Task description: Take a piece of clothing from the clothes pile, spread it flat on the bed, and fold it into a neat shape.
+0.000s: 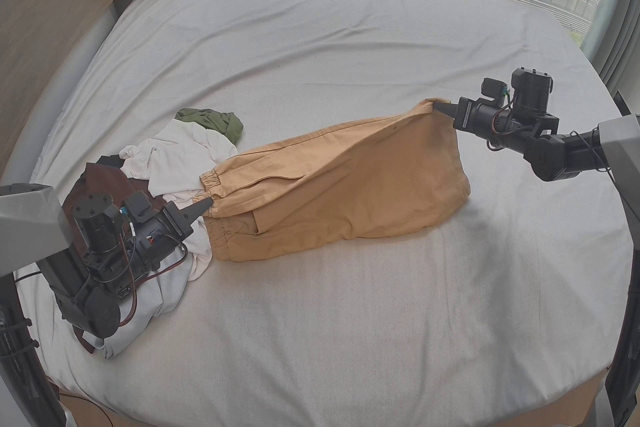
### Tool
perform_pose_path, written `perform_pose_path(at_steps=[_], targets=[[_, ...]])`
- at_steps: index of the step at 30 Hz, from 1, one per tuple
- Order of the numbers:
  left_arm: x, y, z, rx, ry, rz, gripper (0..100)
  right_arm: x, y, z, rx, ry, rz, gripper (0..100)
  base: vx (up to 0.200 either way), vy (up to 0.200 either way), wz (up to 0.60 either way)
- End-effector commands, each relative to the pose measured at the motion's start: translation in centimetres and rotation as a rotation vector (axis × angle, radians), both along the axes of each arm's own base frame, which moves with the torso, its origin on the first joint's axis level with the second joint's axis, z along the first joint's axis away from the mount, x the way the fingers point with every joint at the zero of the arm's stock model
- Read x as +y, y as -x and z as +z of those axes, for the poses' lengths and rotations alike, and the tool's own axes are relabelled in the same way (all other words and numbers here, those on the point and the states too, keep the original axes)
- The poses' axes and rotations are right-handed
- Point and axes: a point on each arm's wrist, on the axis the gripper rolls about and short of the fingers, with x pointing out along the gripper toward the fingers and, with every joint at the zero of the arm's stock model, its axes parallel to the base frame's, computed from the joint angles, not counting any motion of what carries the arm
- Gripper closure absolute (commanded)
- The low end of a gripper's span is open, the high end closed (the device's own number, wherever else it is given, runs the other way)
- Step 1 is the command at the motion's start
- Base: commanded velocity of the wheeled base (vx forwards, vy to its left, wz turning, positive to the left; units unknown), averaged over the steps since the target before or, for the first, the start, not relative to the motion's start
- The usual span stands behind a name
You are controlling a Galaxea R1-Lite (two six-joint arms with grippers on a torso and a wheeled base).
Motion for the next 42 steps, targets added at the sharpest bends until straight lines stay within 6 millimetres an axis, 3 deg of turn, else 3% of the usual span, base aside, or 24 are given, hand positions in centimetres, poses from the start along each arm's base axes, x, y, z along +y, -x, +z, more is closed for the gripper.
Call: perform_pose_path(at_steps=[1, 8, 21, 33, 34, 35, 36, 42], targets=[[-0.2, -0.7, -0.3, 0.005, 0.016, 0.021, 100, 0.1, -0.9, -1.2, 0.014, 0.002, -0.006, 100, 0.000, 0.000, 0.00], [-0.6, -2.0, -1.3, 0.008, 0.019, 0.069, 100, 0.2, -2.0, -2.0, 0.005, 0.002, -0.030, 100, 0.000, 0.000, 0.00], [-1.0, -3.9, -1.2, -0.023, 0.058, 0.126, 100, 0.3, -3.4, -2.4, -0.026, -0.003, -0.055, 100, 0.000, 0.000, 0.00], [-1.0, -3.9, -1.4, -0.017, 0.058, 0.129, 100, 0.4, -4.1, -3.0, -0.030, -0.002, -0.056, 100, 0.000, 0.000, 0.00], [-1.0, -3.9, -1.4, -0.019, 0.059, 0.129, 100, 0.5, -4.3, -3.2, -0.032, -0.002, -0.056, 0, 0.000, 0.000, 0.00], [-1.0, -3.9, -1.4, -0.019, 0.059, 0.129, 100, 0.4, -4.4, -3.1, -0.038, -0.005, -0.058, 0, 0.000, 0.000, 0.00], [-1.0, -4.0, -1.4, -0.023, 0.058, 0.130, 0, 0.4, -4.4, -3.1, -0.038, -0.005, -0.058, 0, 0.000, 0.000, 0.00], [-0.3, -5.1, -0.5, -0.065, 0.090, 0.210, 0, 0.8, -5.6, -2.7, -0.128, -0.027, -0.123, 0, 0.000, 0.000, 0.00]])
